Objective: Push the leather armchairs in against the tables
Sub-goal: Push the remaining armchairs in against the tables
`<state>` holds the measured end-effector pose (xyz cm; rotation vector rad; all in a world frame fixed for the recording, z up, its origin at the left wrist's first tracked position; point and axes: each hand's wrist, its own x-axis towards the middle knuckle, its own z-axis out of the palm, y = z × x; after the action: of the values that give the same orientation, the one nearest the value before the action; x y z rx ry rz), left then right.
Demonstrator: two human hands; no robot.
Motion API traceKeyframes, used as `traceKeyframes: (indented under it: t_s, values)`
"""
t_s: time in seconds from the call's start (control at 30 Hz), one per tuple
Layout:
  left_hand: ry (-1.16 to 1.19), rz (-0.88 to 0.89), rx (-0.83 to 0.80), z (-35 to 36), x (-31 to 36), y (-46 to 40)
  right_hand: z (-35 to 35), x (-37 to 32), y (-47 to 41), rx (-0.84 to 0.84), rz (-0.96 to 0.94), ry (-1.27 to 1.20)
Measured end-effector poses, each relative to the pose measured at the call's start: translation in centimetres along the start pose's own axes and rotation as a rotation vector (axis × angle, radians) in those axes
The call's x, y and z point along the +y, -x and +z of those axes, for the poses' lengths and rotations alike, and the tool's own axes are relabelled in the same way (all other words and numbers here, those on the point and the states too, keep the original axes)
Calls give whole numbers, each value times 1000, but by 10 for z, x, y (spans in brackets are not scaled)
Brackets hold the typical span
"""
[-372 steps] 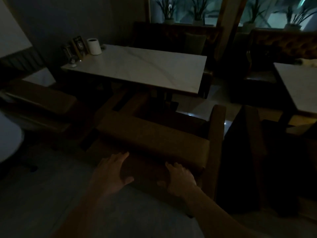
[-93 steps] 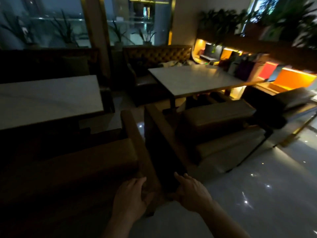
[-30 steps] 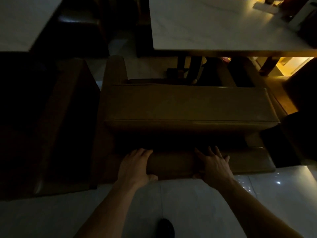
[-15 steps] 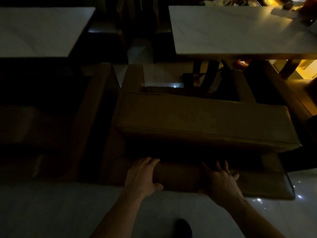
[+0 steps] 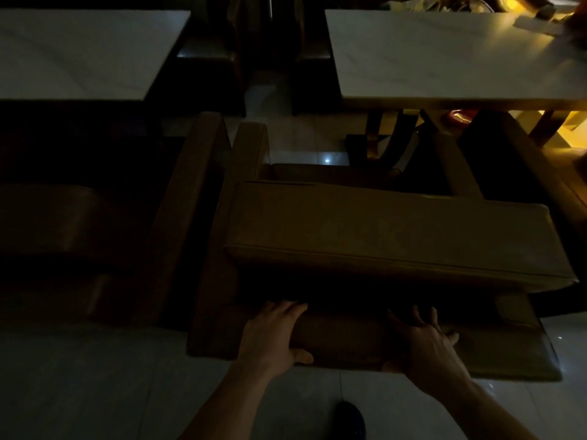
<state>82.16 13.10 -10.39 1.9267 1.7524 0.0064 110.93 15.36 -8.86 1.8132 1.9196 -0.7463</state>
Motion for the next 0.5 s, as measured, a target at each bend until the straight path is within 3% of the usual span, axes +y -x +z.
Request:
traceKeyframes:
  t_s: [0.5]
  values:
    - [-3, -15, 24, -19, -7, -37, -15, -7, -36, 77, -27, 8]
